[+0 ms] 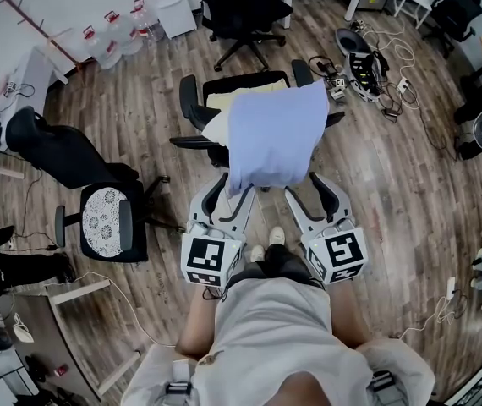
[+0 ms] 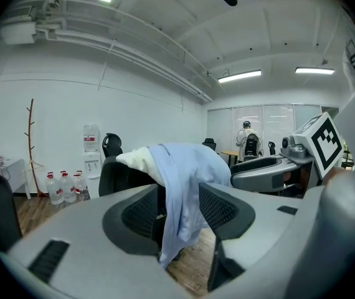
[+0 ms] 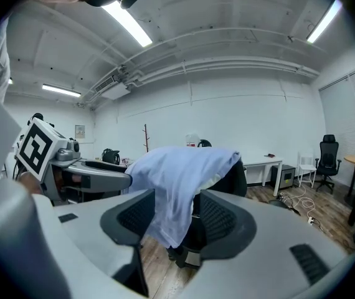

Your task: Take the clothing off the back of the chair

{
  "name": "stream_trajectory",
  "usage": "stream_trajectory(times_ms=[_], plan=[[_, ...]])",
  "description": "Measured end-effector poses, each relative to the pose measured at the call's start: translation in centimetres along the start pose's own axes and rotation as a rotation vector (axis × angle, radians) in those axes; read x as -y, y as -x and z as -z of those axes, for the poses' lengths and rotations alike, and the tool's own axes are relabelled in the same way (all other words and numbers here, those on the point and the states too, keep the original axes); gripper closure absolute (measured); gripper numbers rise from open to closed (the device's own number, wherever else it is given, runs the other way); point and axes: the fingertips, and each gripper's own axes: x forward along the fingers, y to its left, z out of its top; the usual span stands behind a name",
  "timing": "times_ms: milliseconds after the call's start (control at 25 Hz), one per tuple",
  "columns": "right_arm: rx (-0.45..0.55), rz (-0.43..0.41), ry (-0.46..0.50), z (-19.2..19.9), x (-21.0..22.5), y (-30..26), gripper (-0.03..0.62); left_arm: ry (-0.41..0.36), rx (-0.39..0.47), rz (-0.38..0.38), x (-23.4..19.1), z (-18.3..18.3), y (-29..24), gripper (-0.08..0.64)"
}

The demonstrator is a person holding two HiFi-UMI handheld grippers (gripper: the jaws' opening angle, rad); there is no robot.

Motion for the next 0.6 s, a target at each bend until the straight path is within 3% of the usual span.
stream_trajectory(times_ms=[600], plan=[[-0.055,-0.018,-0.004,1.3,0.5,-1.5,0.367,0.005,-0.041,-0.005,-0.3,0.9,-1.5,0.350]])
